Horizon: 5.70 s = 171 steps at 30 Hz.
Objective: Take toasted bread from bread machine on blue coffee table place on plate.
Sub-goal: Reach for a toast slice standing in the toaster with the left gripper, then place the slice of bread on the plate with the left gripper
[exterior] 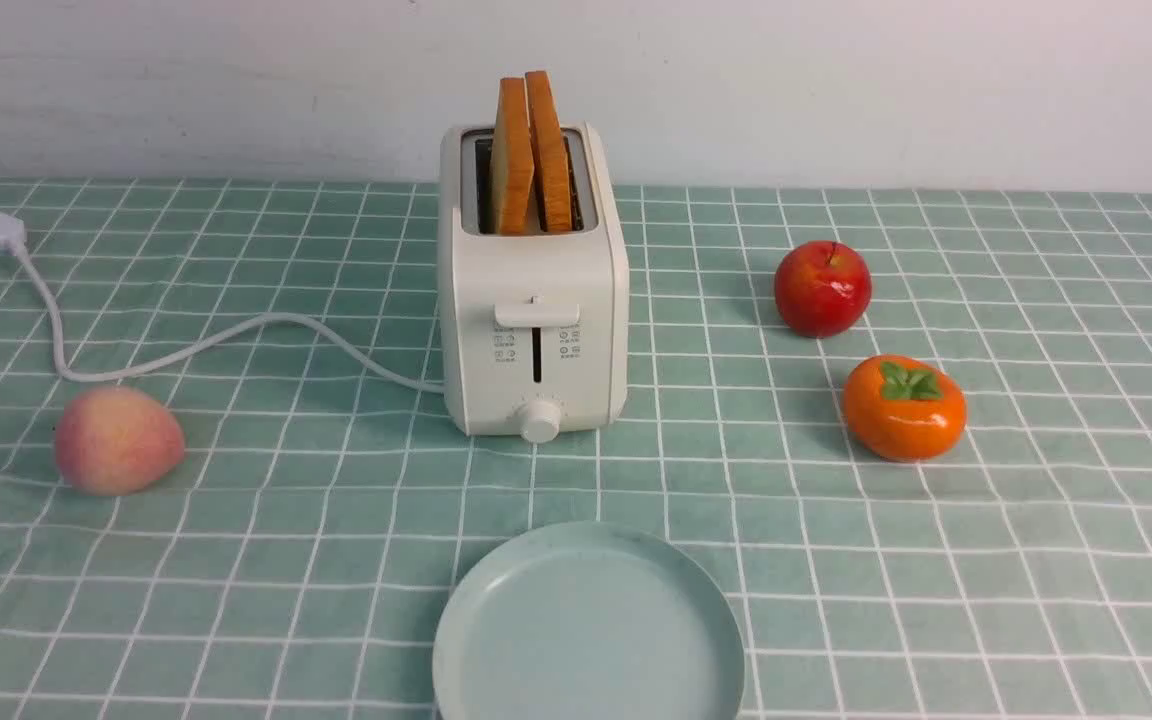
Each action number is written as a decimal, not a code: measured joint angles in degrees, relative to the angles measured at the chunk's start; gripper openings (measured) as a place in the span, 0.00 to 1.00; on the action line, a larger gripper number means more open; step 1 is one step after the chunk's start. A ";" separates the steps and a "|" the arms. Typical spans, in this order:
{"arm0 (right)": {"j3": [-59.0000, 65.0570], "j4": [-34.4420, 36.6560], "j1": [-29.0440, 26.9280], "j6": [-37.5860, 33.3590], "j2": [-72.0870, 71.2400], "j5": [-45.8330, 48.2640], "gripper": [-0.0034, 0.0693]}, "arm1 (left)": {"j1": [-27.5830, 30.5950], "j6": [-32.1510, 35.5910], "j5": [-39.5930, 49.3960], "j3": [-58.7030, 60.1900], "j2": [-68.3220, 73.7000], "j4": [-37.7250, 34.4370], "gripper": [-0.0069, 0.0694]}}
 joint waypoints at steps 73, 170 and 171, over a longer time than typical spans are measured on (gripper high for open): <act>-40.93 24.20 0.00 2.16 32.04 33.16 0.02 | -8.32 15.84 24.64 -67.21 76.85 -21.06 0.07; -43.47 22.95 0.00 -3.30 41.49 40.17 0.10 | -15.04 27.29 34.83 -77.57 87.51 -41.45 0.07; -43.47 23.10 0.00 -3.30 41.49 40.17 0.10 | -15.04 33.19 33.70 -73.31 87.42 -47.66 0.07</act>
